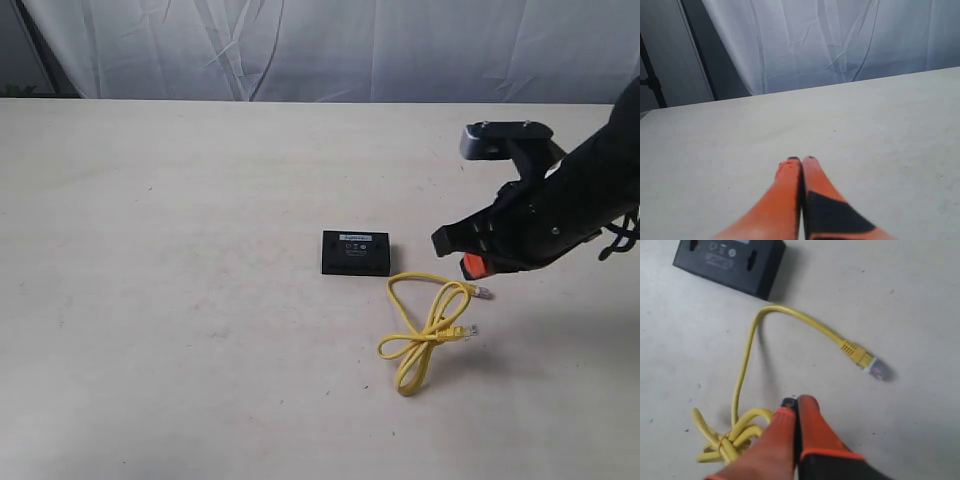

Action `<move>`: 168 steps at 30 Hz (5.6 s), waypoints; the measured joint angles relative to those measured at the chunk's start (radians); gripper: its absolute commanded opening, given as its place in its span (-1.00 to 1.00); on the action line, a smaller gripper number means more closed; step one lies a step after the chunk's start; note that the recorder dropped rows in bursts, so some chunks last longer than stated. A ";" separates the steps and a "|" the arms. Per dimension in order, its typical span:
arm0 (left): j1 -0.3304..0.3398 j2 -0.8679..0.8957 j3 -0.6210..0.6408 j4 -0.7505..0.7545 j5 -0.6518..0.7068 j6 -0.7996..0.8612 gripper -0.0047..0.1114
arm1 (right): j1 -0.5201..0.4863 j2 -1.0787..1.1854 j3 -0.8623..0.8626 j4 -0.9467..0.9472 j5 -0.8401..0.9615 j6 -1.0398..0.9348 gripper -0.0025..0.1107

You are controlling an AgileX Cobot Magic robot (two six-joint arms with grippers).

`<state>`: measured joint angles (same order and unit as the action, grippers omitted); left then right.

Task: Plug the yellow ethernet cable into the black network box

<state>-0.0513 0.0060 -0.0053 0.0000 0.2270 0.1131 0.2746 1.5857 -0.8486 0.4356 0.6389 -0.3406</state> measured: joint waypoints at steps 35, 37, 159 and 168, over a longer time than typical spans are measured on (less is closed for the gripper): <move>0.000 0.000 0.000 0.000 0.000 0.000 -0.92 | 0.025 0.105 -0.180 -0.175 0.120 0.116 -0.97; 0.000 0.000 0.000 0.000 0.000 0.000 -0.92 | 0.023 0.127 -0.180 -0.171 0.130 0.116 -0.97; 0.000 0.000 0.000 0.000 0.000 0.000 -0.92 | 0.021 0.565 -0.630 -0.370 0.113 0.247 -0.97; 0.000 0.000 0.000 0.000 0.000 0.000 -0.92 | 0.021 0.565 -0.630 -0.364 0.170 0.206 -0.97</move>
<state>-0.0513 0.0060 -0.0053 0.0000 0.2270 0.1131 0.2960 2.1507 -1.4781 0.0718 0.8085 -0.1350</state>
